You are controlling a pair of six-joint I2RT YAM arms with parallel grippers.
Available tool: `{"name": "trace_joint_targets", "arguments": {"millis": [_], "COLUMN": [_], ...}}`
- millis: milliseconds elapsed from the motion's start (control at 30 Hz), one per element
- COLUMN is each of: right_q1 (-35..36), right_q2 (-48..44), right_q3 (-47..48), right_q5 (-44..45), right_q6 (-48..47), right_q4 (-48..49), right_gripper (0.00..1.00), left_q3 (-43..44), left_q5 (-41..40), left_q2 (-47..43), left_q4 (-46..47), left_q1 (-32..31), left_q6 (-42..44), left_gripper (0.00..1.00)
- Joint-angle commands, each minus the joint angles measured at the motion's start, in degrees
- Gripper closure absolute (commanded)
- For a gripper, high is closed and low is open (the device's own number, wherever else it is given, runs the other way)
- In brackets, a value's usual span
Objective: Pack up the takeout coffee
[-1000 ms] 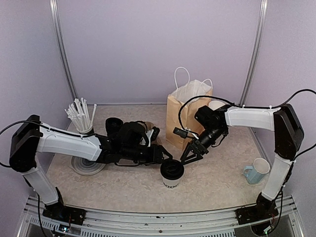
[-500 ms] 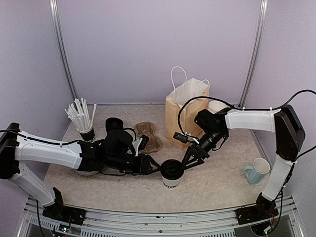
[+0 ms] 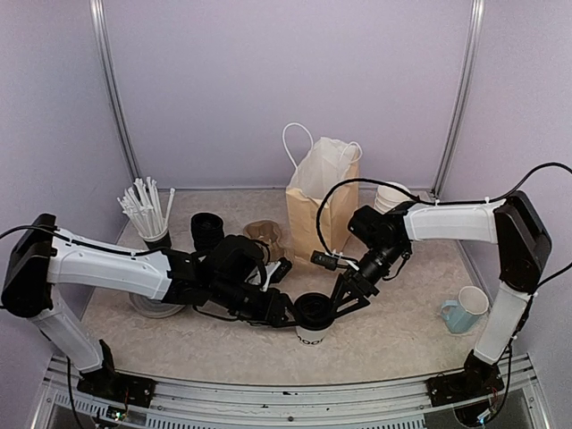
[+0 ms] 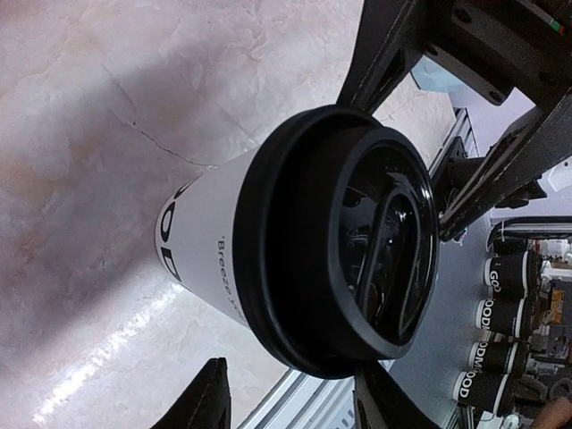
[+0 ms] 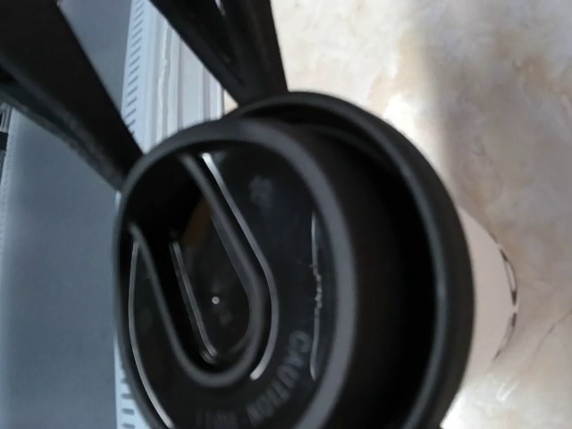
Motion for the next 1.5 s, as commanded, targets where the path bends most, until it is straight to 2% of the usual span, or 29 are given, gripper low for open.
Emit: {"name": "trace_joint_targets", "arguments": {"millis": [0, 233, 567, 833, 1267, 1467], "right_q1": [1.81, -0.02, -1.14, -1.71, -3.59, -4.25], "right_q2": [-1.57, -1.55, -1.92, -4.80, -8.13, -7.77], "right_q3": [-1.73, 0.34, 4.79, 1.88, 1.73, 1.14], "right_q5": [-1.12, -0.54, 1.56, 5.86, 7.26, 7.13], "right_q6": [-1.25, -1.68, -3.80, -2.09, -3.09, -2.92], "right_q4": [-0.95, -2.24, -4.86, -4.25, -5.02, -5.75], "right_gripper": [0.40, 0.40, 0.35, 0.35, 0.33, 0.35], "left_q3": [2.88, 2.41, 4.12, 6.51, 9.97, 10.31], "left_q5": [-1.20, -2.46, -1.43, -0.90, 0.55, 0.86], "left_q2": [2.57, 2.55, 4.93, 4.81, 6.49, 7.09], "left_q4": [-0.69, -1.74, -2.08, -0.67, -0.40, -0.40], "left_q1": [0.71, 3.13, 4.04, 4.38, 4.48, 4.64], "left_q6": [1.94, 1.42, 2.23, 2.41, 2.90, 2.56], "left_gripper": [0.54, 0.54, 0.54, 0.54, 0.54, 0.54]}}
